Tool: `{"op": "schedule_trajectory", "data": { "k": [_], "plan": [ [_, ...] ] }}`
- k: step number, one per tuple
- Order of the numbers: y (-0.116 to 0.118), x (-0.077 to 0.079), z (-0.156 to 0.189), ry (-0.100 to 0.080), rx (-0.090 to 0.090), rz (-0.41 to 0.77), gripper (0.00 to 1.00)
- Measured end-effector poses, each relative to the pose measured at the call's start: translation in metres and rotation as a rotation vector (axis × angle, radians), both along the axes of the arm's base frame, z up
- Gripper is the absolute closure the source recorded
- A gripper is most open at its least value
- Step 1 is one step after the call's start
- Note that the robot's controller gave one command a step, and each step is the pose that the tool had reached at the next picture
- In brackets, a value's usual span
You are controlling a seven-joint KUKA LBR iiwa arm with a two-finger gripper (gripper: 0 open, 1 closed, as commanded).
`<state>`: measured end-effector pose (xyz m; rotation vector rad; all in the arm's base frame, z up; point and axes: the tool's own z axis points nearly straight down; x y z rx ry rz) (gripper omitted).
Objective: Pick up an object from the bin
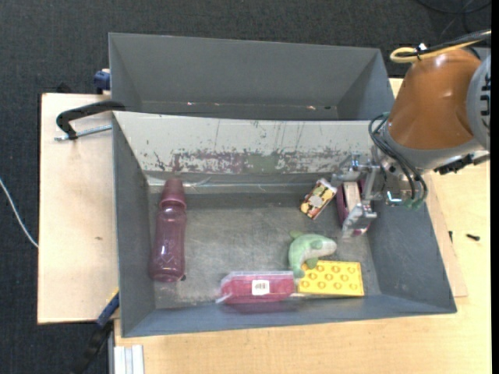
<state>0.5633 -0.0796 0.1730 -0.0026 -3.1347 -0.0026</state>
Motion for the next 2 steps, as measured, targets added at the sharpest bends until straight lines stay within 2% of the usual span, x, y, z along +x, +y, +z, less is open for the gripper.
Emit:
{"op": "schedule_trajectory", "data": {
  "k": [1, 2],
  "plan": [
    [0.000, 0.002, 0.004, -0.008, -0.001, 0.001, 0.00],
    [-0.004, 0.035, -0.098, -0.014, -0.002, -0.087, 1.00]
  ]
}}
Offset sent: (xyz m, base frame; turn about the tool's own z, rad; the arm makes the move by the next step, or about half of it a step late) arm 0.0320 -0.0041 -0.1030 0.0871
